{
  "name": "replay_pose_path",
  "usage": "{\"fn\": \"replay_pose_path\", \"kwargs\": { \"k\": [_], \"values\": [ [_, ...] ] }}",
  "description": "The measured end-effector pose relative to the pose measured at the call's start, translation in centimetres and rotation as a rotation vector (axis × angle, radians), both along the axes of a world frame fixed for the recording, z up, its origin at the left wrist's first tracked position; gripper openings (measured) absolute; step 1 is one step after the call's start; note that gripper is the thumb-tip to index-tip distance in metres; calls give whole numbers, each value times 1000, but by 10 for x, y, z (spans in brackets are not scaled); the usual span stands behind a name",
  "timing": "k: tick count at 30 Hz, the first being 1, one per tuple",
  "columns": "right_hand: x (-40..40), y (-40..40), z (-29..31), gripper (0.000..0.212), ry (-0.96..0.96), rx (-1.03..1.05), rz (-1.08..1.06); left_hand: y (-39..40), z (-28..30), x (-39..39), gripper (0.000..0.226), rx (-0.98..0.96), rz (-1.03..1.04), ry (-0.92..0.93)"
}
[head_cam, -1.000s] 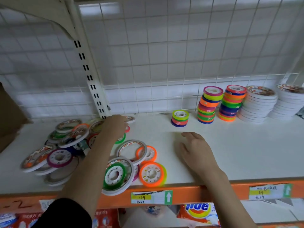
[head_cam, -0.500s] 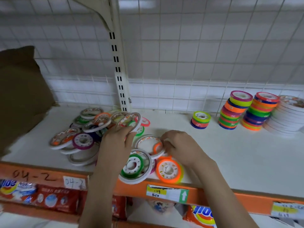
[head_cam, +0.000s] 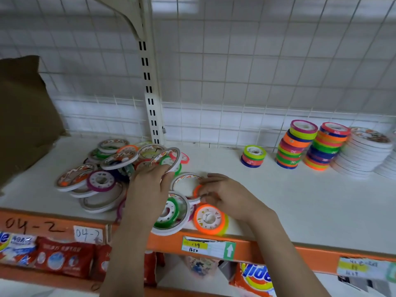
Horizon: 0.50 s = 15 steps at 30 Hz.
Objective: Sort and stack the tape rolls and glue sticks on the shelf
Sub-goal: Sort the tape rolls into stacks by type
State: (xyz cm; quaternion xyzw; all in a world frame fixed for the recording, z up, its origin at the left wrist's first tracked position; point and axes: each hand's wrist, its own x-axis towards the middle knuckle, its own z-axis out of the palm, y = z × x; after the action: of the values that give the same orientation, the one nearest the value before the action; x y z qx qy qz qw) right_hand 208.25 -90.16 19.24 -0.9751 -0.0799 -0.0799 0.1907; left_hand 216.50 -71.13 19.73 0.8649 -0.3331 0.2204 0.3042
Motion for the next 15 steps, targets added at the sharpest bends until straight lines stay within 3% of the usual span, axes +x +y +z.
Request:
{"fn": "replay_pose_path", "kwargs": {
  "k": [4,8,15],
  "values": [
    [-5,-8,-2,20,-55,7,-67,-8,0,-4,30,13,4,1],
    [-19,-22,-1,18,-119,22,-204,-21,2,-5,37,16,-34,-3],
    [-53,-59,-2,29,-193,37,-323,-63,12,-20,44,27,-92,-68]
  ]
}}
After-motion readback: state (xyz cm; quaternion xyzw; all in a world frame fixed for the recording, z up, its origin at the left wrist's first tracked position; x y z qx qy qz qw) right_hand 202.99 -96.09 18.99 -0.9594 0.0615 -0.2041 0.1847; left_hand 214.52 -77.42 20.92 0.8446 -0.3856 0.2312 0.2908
